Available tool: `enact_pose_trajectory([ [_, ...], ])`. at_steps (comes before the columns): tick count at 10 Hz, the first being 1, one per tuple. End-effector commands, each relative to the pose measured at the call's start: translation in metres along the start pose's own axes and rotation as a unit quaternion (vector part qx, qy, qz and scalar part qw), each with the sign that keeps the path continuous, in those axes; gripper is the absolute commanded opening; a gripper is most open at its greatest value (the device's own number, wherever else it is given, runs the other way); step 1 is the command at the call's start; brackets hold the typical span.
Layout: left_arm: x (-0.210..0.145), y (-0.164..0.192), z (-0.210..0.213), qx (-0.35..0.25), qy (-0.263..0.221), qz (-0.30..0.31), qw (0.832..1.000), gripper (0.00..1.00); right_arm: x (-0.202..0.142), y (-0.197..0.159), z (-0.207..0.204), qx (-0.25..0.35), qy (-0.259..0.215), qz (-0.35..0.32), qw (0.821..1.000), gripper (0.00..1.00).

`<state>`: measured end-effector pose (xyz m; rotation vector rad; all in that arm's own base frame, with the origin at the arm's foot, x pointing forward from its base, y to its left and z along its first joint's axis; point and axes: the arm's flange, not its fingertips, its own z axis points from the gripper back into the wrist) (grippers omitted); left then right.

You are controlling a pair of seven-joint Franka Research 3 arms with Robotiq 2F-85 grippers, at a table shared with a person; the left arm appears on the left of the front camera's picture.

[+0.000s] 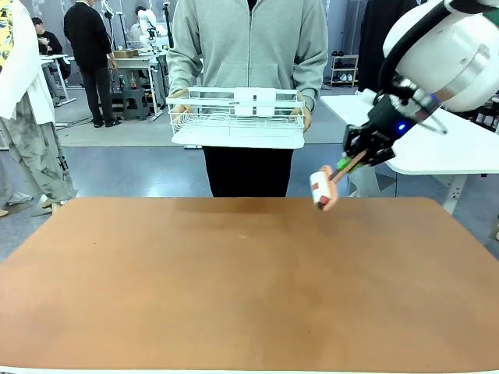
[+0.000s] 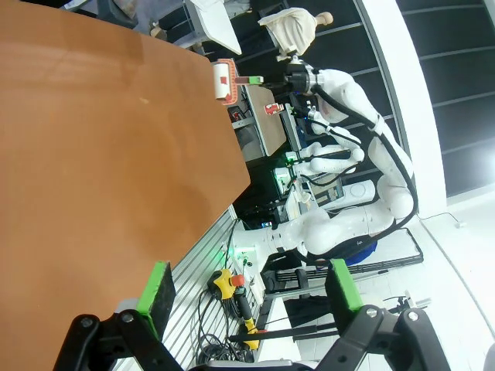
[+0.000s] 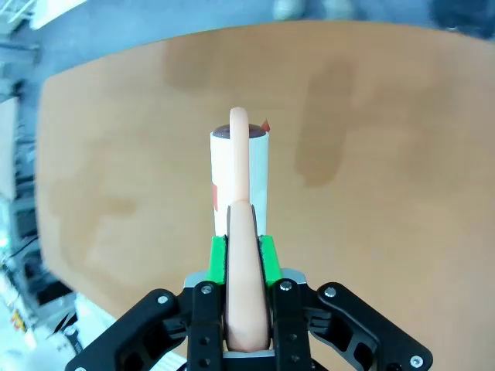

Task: Clean the table.
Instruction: Clean the table with the Lint Roller when the human lifts the Dish drying rack.

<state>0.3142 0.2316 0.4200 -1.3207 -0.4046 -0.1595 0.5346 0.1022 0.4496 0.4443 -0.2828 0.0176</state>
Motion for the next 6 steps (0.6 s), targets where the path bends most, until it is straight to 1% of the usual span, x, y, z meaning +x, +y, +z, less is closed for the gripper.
enact_pose_trajectory([
  [1,-0.003,-0.004,0.002,-0.003,0.000,-0.006,1.000,1.00,-0.007,0.010,0.059,-0.108,0.007,-0.011,0.994,0.21],
  [2,-0.003,-0.004,0.002,-0.003,0.000,-0.006,1.000,1.00,-0.011,0.006,0.084,-0.150,-0.009,-0.009,0.989,0.21],
  [3,-0.003,-0.004,0.002,-0.003,0.000,-0.006,1.000,1.00,-0.015,0.002,0.101,-0.179,-0.006,-0.003,0.984,0.21],
  [4,-0.003,-0.004,0.002,-0.003,0.000,-0.006,1.000,1.00,-0.019,-0.005,0.114,-0.199,0.000,-0.005,0.980,0.21],
  [6,-0.003,-0.004,0.002,-0.003,0.000,-0.006,1.000,1.00,-0.021,-0.024,0.124,-0.228,0.031,-0.015,0.973,0.21],
])
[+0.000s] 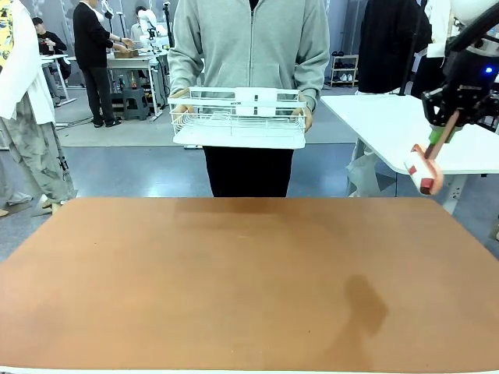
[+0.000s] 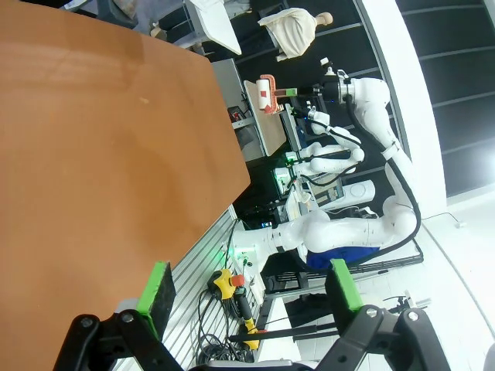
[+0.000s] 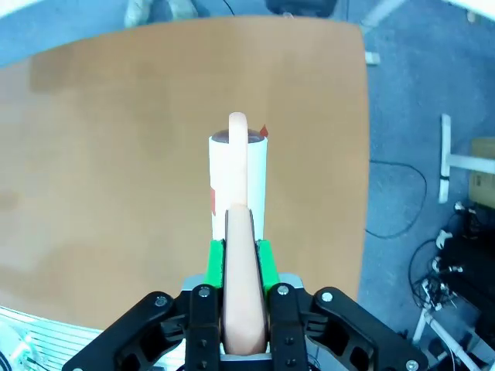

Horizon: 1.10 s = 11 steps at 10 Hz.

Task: Clean the table.
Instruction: Clean the table with the Lint Roller when the human lifts the Dish drying rack, then place the Lint Roller down when the Dish drying rack is positioned in the middle of the table.

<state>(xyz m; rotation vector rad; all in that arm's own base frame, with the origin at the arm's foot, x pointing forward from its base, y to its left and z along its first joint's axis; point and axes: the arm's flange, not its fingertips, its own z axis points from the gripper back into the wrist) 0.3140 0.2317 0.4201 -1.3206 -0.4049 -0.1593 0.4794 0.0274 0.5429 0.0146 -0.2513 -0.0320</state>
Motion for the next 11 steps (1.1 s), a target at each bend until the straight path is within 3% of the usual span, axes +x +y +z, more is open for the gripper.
enact_pose_trajectory([
  [1,-0.0033,-0.0035,0.0021,-0.003,0.001,-0.006,1.000,1.00,0.0043,-0.0034,-0.0069,-0.006,0.023,-0.013,1.000,0.21],
  [11,-0.0033,-0.0035,0.0021,-0.003,0.001,-0.006,1.000,1.00,-0.0015,-0.0056,-0.0051,-0.003,0.014,-0.003,1.000,0.21],
])
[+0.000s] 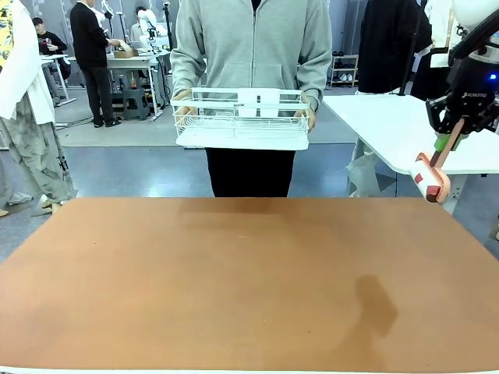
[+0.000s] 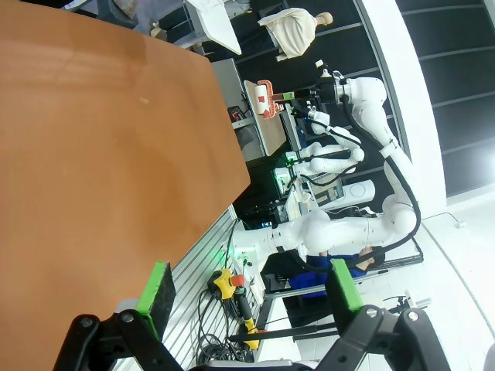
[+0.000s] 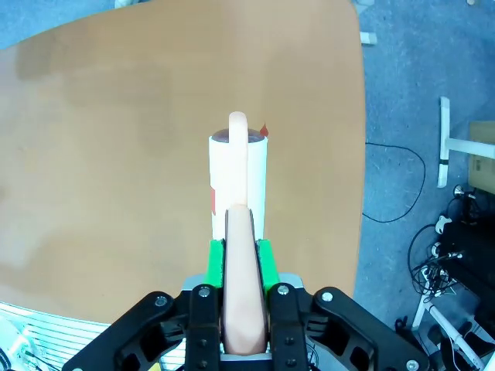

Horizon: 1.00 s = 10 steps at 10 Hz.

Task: Clean the table.
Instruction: Place the Lint Roller down when the Dish drying rack is positioned in the middle of the table.

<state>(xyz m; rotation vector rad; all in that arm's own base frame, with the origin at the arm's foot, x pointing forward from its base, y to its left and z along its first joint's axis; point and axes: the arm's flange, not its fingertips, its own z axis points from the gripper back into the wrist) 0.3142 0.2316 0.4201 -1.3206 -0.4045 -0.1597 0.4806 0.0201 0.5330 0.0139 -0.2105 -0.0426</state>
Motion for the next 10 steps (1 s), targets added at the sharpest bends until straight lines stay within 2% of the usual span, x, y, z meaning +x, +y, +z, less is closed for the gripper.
enact_pose_trajectory([
  [1,-0.0034,-0.0035,0.0023,-0.003,0.000,-0.006,1.000,1.00,-0.0007,0.0019,0.0047,-0.002,-0.006,0.002,1.000,0.21],
  [10,-0.0034,-0.0035,0.0023,-0.003,0.000,-0.006,1.000,1.00,-0.0007,0.0019,0.0047,-0.002,-0.006,0.002,1.000,0.21],
])
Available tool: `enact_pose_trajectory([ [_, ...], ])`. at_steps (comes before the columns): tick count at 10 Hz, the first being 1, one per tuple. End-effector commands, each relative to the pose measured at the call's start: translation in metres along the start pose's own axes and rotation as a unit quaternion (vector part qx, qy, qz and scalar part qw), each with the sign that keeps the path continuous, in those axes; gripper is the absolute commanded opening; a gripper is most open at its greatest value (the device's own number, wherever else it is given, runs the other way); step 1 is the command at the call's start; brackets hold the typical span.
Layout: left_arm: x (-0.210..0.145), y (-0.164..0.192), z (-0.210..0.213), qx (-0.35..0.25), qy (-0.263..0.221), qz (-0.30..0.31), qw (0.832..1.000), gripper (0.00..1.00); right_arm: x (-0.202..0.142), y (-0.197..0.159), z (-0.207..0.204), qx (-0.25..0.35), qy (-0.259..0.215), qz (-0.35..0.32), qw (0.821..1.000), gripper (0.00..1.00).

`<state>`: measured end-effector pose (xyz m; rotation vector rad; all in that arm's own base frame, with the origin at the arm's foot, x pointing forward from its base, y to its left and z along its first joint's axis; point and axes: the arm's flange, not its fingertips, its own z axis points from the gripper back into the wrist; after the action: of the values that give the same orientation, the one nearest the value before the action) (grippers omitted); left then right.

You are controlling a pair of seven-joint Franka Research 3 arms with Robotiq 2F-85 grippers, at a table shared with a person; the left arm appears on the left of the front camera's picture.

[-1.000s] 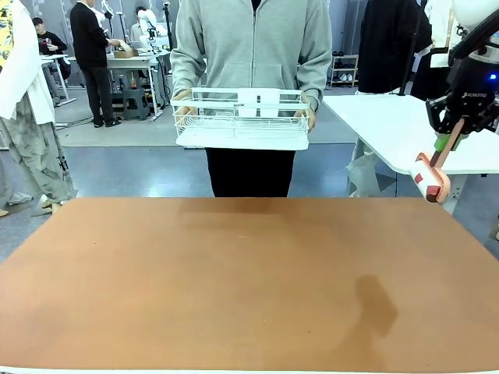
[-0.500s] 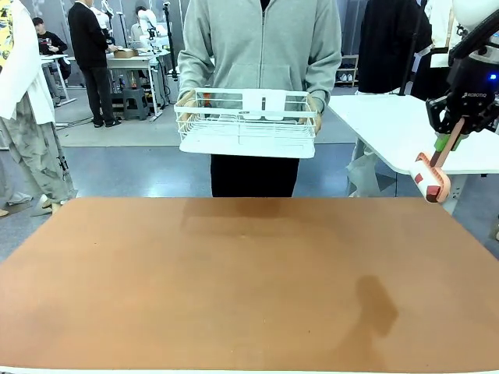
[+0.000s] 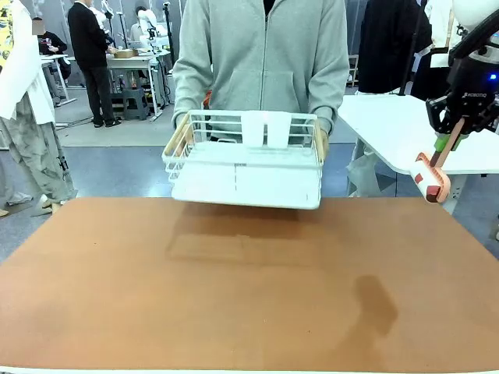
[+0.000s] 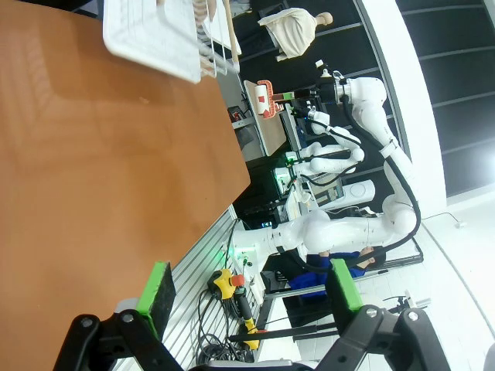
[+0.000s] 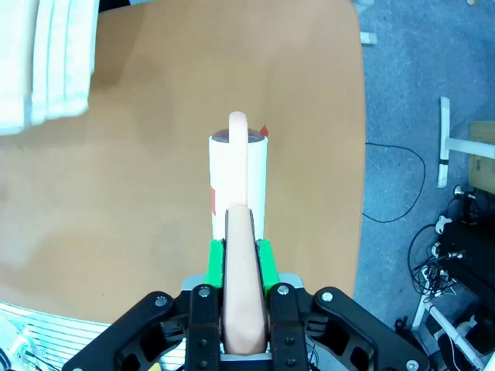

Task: Clean the table.
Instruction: Place the Lint Roller down when the Dish drying rack is positioned in the middle of the table.

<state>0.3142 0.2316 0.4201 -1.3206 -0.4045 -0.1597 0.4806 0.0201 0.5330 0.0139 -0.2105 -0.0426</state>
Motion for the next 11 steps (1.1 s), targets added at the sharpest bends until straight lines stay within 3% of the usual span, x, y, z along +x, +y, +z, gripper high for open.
enact_pose_trajectory([
  [1,-0.0034,-0.0035,0.0023,-0.003,0.000,-0.006,1.000,1.00,-0.0007,0.0019,0.0047,-0.002,-0.006,0.002,1.000,0.21],
  [11,-0.0034,-0.0035,0.0023,-0.003,0.000,-0.006,1.000,1.00,-0.0007,0.0019,0.0047,-0.002,-0.006,0.002,1.000,0.21],
])
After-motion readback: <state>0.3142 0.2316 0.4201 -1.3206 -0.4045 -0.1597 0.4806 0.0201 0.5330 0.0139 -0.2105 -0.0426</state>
